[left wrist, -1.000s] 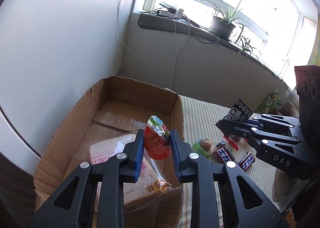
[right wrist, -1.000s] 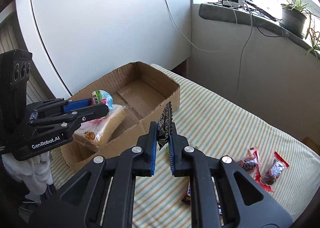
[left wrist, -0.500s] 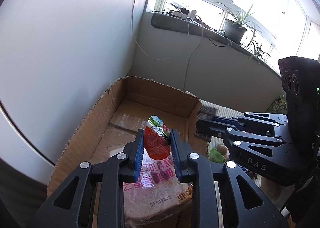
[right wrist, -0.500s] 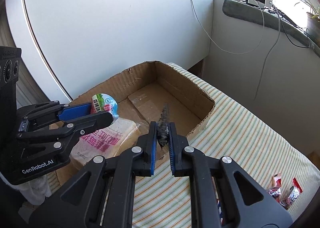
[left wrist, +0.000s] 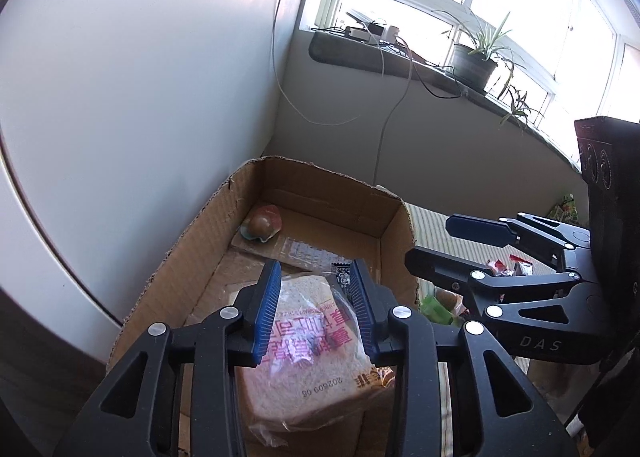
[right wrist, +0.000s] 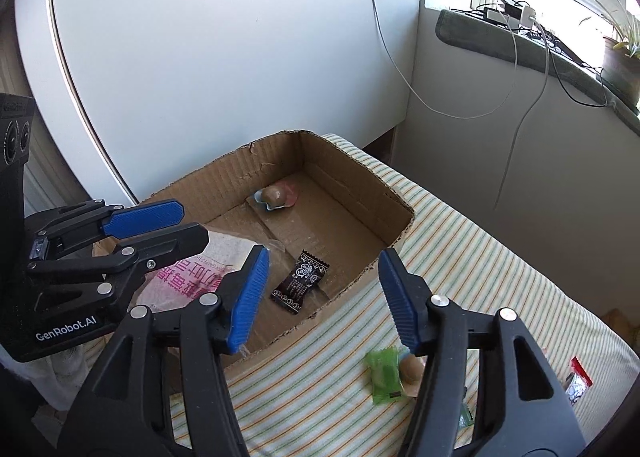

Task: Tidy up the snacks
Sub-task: 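Return to the snacks and grasp the yellow candy packet with the left gripper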

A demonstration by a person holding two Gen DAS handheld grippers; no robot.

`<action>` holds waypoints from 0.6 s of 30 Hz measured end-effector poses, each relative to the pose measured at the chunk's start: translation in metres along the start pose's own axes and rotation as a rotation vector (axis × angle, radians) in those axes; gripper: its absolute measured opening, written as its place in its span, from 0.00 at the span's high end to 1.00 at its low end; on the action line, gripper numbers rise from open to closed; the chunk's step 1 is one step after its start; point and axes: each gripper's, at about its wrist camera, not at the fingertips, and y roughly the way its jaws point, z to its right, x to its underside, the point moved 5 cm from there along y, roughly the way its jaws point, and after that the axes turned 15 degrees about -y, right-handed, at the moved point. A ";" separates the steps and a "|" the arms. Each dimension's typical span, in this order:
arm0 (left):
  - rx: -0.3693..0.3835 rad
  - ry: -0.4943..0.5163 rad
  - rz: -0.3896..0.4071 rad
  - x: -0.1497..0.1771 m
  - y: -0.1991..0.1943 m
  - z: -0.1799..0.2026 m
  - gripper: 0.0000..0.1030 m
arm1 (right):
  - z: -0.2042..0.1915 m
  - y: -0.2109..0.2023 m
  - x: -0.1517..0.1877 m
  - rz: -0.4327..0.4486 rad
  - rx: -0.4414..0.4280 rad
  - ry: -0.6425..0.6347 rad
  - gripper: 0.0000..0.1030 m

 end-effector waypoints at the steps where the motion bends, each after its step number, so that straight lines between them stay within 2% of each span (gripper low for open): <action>1: 0.004 0.000 0.001 0.001 -0.002 0.001 0.67 | 0.000 -0.004 0.002 0.001 0.008 -0.003 0.35; 8: 0.041 0.018 0.003 0.015 -0.018 0.016 0.67 | 0.011 -0.044 0.024 -0.001 0.095 0.006 0.29; 12: 0.076 0.045 -0.008 0.029 -0.026 0.032 0.67 | 0.020 -0.069 0.049 -0.022 0.137 0.008 0.23; 18: 0.140 0.099 -0.055 0.064 -0.030 0.063 0.67 | 0.027 -0.103 0.097 -0.050 0.181 0.014 0.23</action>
